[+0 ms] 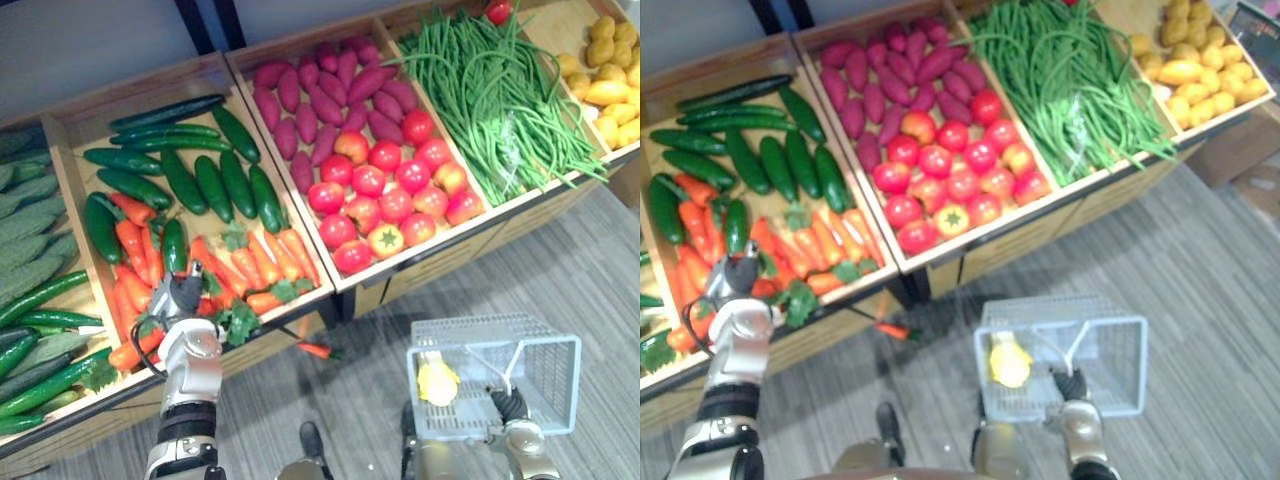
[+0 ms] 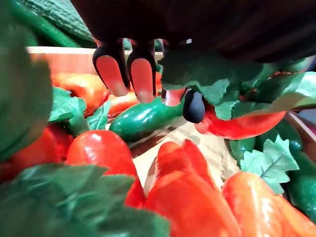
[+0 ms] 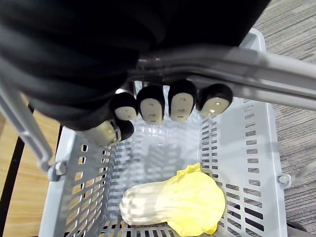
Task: Pick vegetable in the basket
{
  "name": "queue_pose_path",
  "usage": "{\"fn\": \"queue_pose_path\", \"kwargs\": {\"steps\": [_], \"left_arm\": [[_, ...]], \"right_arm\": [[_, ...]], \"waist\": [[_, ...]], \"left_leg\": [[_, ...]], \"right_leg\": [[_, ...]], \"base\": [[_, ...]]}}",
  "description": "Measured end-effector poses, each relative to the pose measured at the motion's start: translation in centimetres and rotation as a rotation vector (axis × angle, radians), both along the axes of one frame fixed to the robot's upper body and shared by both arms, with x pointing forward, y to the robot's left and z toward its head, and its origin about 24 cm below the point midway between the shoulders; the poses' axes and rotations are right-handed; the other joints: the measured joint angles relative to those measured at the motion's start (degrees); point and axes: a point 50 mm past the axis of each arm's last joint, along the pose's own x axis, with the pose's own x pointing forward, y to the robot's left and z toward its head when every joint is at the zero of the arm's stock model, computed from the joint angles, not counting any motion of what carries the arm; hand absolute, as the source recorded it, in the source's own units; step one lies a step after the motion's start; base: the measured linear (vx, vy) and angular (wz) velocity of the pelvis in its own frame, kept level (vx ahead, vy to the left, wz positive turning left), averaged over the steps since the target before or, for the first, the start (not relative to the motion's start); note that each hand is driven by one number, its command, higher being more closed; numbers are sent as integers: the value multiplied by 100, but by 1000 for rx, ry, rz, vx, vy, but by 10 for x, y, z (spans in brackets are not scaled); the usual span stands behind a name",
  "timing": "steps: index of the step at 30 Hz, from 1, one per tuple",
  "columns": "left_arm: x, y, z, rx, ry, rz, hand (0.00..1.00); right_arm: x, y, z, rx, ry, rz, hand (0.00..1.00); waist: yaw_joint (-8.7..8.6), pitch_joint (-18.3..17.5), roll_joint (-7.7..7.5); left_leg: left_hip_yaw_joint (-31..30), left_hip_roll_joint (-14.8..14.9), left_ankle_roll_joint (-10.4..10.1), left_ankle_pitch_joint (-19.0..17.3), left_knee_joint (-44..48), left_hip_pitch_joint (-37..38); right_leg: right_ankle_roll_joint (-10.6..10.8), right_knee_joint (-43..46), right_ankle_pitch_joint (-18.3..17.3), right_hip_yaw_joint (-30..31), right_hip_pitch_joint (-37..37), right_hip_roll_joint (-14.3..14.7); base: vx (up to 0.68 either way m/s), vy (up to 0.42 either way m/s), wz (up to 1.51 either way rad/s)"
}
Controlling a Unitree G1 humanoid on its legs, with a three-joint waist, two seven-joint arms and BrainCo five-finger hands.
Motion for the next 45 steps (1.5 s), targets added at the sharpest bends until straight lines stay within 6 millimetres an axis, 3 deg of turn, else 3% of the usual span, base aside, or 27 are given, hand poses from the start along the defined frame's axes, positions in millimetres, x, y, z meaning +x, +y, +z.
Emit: {"fn": "queue_pose_path", "kwargs": {"steps": [5,14,22,27,33,38,45], "left_arm": [[1,-3,2,27,2,-16,100],[3,-6,23,64,-85,-33,100],[-11,-22,50,198,-203,-145,100],[-31,-32,52,268,-214,-237,100],[-34,-62,55,299,-223,-447,100],[-36,-78,57,340,-220,-594,100],[-41,-117,42,300,-187,-820,100]], "right_arm": [[-5,1,-4,8,24,-3,100],[-7,1,-5,9,34,-3,100],[-9,-4,-2,-1,32,11,100],[2,-39,22,-137,-13,80,100],[6,-83,53,-365,6,175,100],[18,-101,73,-481,33,287,100],[43,-115,109,-647,30,438,100]], "waist": [[-8,-110,-4],[4,-146,-36],[2,-243,-1],[24,-385,3],[-19,-558,20],[-139,-602,45],[-129,-733,198]], "left_leg": [[-98,11,-10,48,-77,62],[-121,-71,30,99,-168,104],[-205,-82,30,98,-277,293],[-151,-116,30,96,-305,411],[-61,-208,46,76,-308,507],[107,-258,69,68,-315,562],[658,-254,72,69,-353,845]], "right_leg": [[-3,-37,3,-69,107,12],[57,-183,45,-94,195,-41],[56,-215,45,-157,394,-41],[44,-211,125,65,448,-53],[136,-214,190,319,458,-122],[240,-259,257,643,385,-157],[299,-307,364,1237,379,-55]], "base": [[-3,-21,9],[-3,0,2],[26,-14,4],[22,6,-5],[-22,20,-13],[-96,19,-23],[-99,-8,-42]]}}
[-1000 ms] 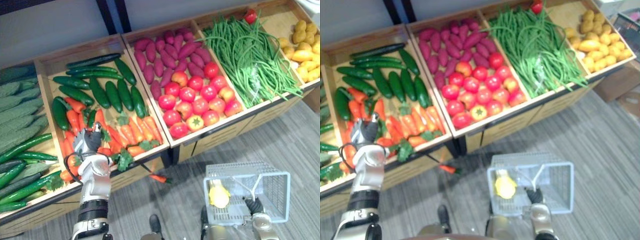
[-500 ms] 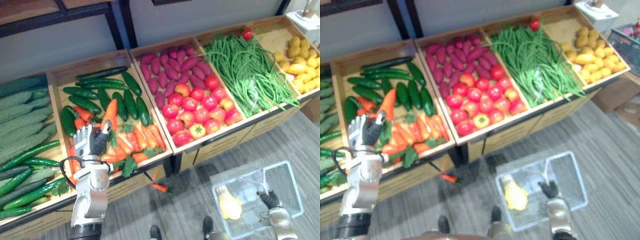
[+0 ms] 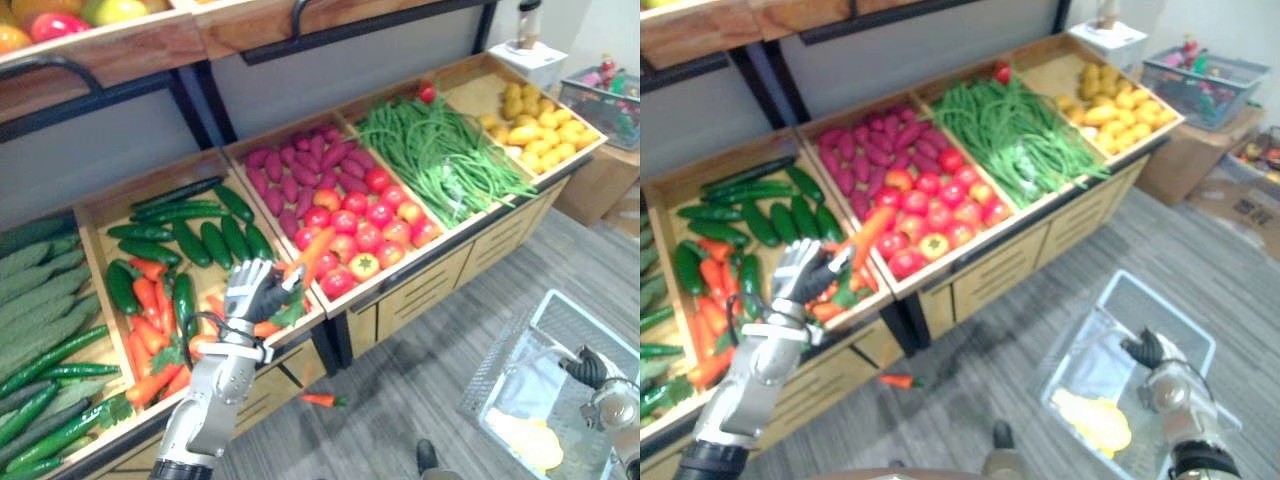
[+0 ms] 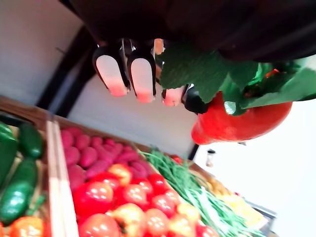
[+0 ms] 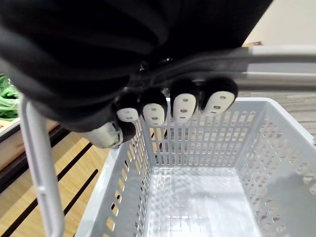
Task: Pick vegetable in the basket
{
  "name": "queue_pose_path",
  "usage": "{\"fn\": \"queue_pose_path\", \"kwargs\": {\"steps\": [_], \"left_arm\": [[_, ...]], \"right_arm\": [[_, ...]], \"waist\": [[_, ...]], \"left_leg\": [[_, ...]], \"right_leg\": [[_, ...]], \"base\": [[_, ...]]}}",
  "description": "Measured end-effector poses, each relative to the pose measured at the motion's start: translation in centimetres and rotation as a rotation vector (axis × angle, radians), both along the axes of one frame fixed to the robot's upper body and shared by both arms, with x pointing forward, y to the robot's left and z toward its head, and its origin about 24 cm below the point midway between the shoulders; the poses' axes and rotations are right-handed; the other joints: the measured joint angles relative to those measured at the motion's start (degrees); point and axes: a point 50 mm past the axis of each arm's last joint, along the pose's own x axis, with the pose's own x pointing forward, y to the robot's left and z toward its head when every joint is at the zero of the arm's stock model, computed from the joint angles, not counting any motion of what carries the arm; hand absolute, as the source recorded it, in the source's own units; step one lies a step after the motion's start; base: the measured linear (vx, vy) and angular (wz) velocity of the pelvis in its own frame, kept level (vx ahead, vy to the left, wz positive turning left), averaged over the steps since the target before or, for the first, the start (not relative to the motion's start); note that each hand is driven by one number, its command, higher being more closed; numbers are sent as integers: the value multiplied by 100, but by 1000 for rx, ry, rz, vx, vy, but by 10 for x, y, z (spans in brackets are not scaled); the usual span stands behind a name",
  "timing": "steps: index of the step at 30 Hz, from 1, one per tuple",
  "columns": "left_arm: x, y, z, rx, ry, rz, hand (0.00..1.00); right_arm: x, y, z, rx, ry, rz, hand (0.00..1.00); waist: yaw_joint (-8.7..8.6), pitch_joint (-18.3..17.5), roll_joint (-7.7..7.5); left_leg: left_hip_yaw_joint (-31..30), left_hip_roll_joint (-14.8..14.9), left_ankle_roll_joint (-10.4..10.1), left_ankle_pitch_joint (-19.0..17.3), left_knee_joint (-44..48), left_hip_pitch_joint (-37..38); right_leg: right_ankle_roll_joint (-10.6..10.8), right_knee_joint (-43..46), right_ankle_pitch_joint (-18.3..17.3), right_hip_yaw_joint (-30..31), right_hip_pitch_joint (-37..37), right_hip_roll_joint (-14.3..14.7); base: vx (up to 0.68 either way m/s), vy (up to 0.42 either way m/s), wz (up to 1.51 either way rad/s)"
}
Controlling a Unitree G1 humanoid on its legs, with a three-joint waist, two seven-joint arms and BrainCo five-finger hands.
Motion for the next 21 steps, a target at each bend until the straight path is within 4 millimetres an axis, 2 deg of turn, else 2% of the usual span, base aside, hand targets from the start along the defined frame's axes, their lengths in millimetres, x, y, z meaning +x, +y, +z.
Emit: {"fn": "queue_pose_path", "kwargs": {"steps": [8,11,12,16,21], "left_arm": [[-17,-53,11,-73,-19,-308,100],[-23,-72,15,-63,-36,-421,100],[-24,-80,18,-89,-37,-477,100],[-29,-101,20,-78,-28,-601,100],[-40,-121,15,-100,26,-724,100]], "right_arm": [[34,44,37,-95,-86,326,100],[40,60,47,-120,-114,434,100],[43,66,51,-139,-113,486,100],[56,86,59,-165,-117,595,100],[67,110,65,-176,-122,706,100]], "waist": [[32,-84,-31],[84,-206,-15],[113,-220,-9],[133,-233,11],[121,-234,14]], "left_leg": [[944,149,-145,-149,9,375],[1207,282,-253,-242,183,439],[1299,388,-275,-371,427,395],[1498,562,-327,-620,868,354],[1708,637,-351,-806,1151,362]], "right_leg": [[44,-21,86,516,-22,239],[2,15,131,646,-40,355],[4,37,136,660,-40,387],[4,105,136,744,-47,456],[7,131,139,899,-51,478]], "base": [[-61,-36,-52],[30,-67,-36],[26,-77,-22],[21,-43,-21],[-3,3,-19]]}}
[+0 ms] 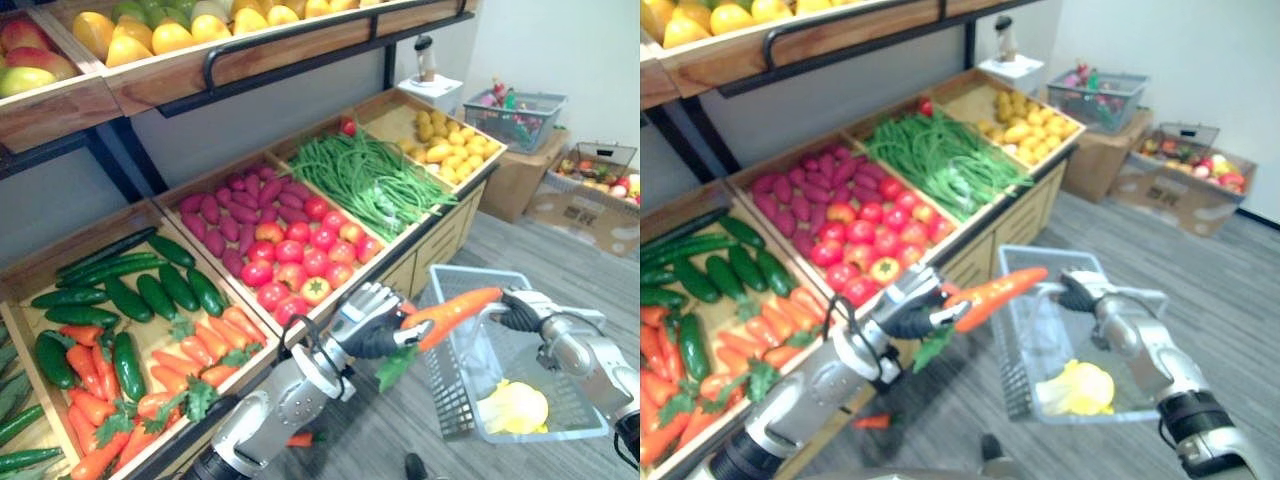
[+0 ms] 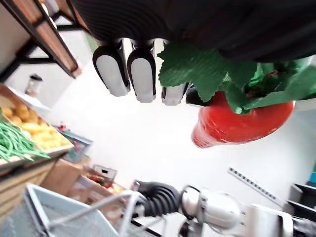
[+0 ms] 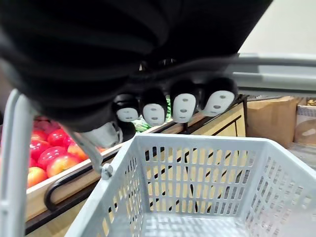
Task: Pick vegetable in the basket
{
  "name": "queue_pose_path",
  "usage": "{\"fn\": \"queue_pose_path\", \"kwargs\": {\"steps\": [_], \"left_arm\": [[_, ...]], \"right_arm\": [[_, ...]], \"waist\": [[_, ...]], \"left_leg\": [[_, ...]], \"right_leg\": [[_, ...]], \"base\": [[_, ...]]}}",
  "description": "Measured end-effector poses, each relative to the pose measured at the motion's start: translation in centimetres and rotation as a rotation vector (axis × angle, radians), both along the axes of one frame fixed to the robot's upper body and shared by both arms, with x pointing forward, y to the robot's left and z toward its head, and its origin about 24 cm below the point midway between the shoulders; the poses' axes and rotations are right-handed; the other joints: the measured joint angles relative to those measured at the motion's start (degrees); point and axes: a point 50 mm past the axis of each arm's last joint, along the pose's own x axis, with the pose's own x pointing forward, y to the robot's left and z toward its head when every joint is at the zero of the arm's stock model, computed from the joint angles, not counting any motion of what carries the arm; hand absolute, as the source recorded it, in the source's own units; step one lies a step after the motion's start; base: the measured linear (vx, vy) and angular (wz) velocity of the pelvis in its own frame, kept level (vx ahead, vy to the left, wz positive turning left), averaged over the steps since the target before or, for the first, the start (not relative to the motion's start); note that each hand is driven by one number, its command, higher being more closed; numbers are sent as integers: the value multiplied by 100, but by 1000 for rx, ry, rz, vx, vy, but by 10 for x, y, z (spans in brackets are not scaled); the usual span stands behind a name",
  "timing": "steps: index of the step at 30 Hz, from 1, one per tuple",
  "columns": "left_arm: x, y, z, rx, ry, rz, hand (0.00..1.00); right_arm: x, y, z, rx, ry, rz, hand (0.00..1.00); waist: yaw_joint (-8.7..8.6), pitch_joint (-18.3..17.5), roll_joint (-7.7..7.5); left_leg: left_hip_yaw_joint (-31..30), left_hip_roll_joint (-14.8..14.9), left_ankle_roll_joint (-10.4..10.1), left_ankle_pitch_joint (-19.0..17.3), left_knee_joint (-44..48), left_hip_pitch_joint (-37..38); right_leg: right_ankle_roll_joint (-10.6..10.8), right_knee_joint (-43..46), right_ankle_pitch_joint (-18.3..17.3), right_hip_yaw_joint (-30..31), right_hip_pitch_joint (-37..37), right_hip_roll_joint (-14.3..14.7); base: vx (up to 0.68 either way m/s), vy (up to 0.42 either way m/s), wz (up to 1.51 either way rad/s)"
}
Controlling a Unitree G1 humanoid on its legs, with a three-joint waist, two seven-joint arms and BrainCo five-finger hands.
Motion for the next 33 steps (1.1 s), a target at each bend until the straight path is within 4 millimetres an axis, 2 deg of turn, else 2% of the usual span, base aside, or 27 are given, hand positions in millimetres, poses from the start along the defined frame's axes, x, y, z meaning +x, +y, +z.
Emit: {"fn": "queue_pose_path", "kwargs": {"steps": [6,11,17,20,26,33], "left_arm": [[-11,-17,-9,24,44,-92,100],[-12,-32,-21,51,101,-143,100],[-13,-51,-32,44,158,-172,100],[-4,-61,-42,65,198,-149,100],[17,-76,-63,155,257,-46,100],[37,-81,-76,195,310,93,100]], "right_arm": [[6,37,12,0,-24,169,100],[6,53,24,20,-56,243,100],[10,64,40,40,-110,287,100],[9,70,45,48,-133,311,100],[8,85,47,101,-142,335,100],[4,95,60,164,-163,373,100]], "waist": [[-117,-1,3],[-139,-2,3],[-148,-2,3],[-148,-4,-1],[-285,-11,-23],[-298,-20,-44]], "left_leg": [[167,54,-28,-188,232,11],[224,59,-42,-244,288,30],[250,117,-51,-295,379,17],[250,123,-59,-308,388,16],[272,135,-61,-310,387,16],[394,151,-53,-304,381,18]], "right_leg": [[2,71,1,143,-41,31],[3,91,1,191,-46,35],[3,93,1,205,-50,68],[3,95,1,204,-50,71],[3,95,0,216,-62,90],[2,116,0,336,-149,156]], "base": [[-22,-3,-13],[-18,-3,-6],[-1,-7,-1],[0,0,0],[-2,-6,-2],[0,-21,-9]]}}
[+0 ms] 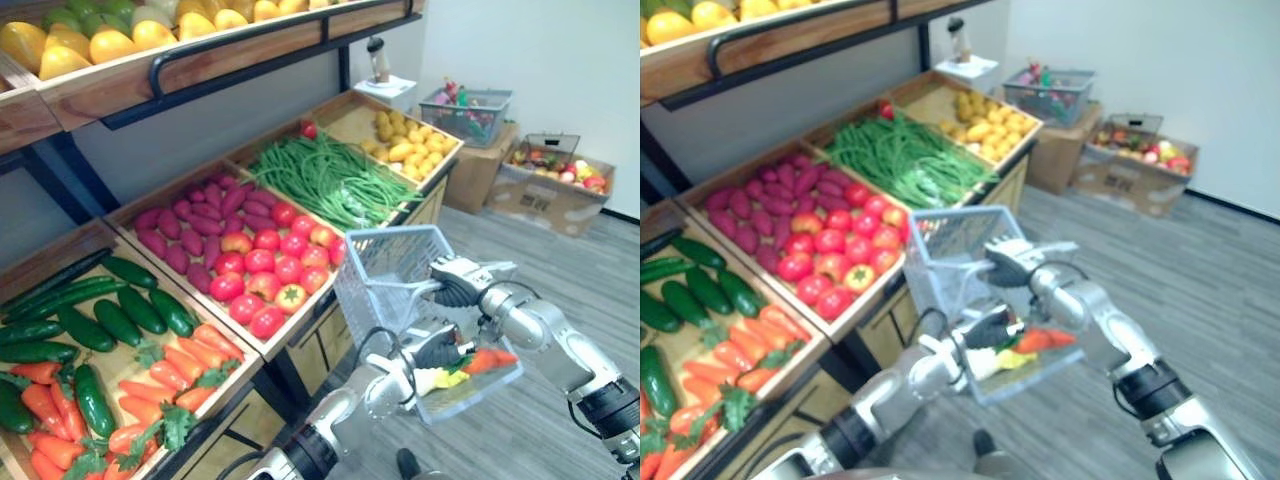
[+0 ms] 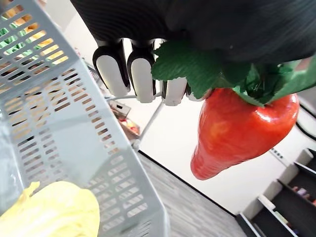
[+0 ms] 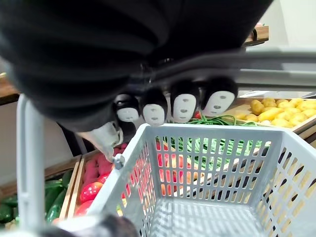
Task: Pick vegetable in the basket
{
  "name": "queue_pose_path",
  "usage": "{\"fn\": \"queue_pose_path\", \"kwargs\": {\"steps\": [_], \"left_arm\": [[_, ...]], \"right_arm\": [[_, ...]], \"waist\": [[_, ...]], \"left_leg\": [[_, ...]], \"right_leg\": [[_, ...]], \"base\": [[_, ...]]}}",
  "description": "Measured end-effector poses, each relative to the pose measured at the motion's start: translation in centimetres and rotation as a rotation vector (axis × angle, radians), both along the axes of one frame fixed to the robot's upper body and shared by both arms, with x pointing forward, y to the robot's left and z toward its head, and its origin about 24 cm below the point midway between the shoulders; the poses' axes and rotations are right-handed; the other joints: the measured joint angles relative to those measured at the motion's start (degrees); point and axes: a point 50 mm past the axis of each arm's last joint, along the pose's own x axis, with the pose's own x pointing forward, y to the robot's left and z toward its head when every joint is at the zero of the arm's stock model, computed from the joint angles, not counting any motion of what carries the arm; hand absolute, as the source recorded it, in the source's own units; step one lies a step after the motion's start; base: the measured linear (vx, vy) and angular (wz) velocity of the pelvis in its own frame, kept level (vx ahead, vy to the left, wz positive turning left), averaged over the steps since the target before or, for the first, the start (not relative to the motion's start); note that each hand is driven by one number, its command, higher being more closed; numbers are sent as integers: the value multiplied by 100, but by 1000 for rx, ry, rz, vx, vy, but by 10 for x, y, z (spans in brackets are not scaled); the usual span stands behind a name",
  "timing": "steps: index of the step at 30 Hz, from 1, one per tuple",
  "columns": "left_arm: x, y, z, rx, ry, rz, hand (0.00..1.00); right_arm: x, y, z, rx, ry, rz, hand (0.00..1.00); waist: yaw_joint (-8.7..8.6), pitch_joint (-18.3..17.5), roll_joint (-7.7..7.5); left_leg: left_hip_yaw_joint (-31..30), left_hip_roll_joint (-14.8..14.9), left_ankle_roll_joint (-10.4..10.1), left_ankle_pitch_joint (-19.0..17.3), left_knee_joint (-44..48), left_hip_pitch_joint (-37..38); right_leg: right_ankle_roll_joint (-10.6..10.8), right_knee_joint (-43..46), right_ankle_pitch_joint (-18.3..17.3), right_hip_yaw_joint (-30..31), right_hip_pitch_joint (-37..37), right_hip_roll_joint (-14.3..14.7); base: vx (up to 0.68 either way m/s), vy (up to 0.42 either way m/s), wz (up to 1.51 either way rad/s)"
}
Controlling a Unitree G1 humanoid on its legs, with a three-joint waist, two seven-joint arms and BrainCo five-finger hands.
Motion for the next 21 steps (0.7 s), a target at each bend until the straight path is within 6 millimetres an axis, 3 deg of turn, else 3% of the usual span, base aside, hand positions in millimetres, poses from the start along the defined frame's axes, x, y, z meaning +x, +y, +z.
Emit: {"fn": "queue_pose_path", "kwargs": {"steps": [7,11,16,21], "left_arm": [[21,8,-4,75,-13,107,100],[22,13,-14,106,24,128,100],[23,15,-16,136,25,123,100],[21,17,-26,174,60,115,100]], "right_arm": [[-16,6,5,57,35,65,100],[-21,3,1,69,76,74,100],[-24,0,4,54,87,97,100],[-33,-3,-8,55,135,89,100]], "waist": [[-14,0,-103],[-45,-3,-190],[-124,-3,-199],[-126,-2,-202]], "left_leg": [[6,-14,0,1,-29,5],[7,-20,1,2,-35,3],[13,-24,2,3,-41,4],[-29,-112,10,112,-254,43]], "right_leg": [[0,-15,0,14,-2,3],[0,-27,0,21,-1,3],[0,-42,1,36,-1,7],[0,-95,0,21,0,-28]], "base": [[0,0,0],[0,0,0],[0,0,0],[-6,-13,2]]}}
